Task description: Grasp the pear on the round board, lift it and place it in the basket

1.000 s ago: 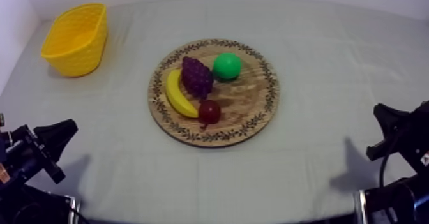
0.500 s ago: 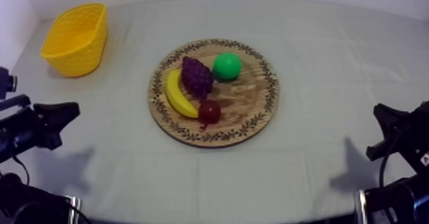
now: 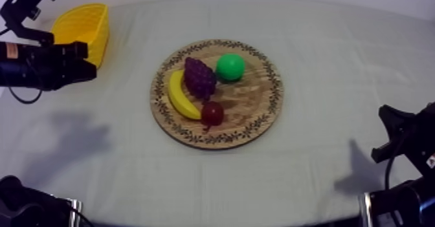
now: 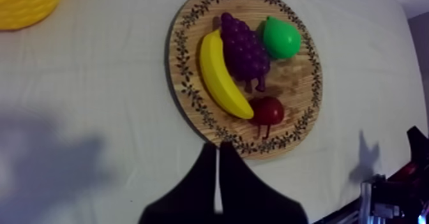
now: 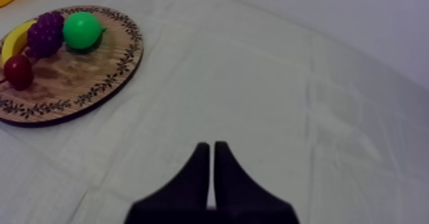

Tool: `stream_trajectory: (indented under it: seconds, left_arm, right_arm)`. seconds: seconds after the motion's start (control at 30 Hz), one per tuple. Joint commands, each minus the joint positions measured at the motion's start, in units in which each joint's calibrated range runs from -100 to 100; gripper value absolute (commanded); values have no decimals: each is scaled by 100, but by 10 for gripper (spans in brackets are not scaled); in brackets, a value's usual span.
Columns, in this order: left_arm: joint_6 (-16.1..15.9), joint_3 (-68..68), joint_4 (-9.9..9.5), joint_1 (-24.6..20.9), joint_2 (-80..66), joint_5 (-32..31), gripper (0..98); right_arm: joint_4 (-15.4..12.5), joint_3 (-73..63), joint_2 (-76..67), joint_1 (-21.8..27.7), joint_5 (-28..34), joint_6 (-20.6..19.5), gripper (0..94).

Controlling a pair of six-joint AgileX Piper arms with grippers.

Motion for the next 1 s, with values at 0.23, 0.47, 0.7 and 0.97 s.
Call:
stream_trajectory:
  seconds: [0.23, 0.47, 0.7, 0.97]
  left_arm:
    - [205, -1843, -146, 162, 2289, 542, 0]
    - [225, -3116, -167, 494, 3533, 673, 0]
    - [350, -4482, -220, 713, 4756, 1022, 0]
    - [439, -5833, -280, 829, 6169, 1399, 0]
  right_arm:
    - [-1, -5, -4, -1, 2, 9, 4]
    - [-1, -5, -4, -1, 2, 11, 4]
    - [-1, -5, -4, -1, 2, 10, 4]
    - [-1, -5, -4, -1, 2, 10, 4]
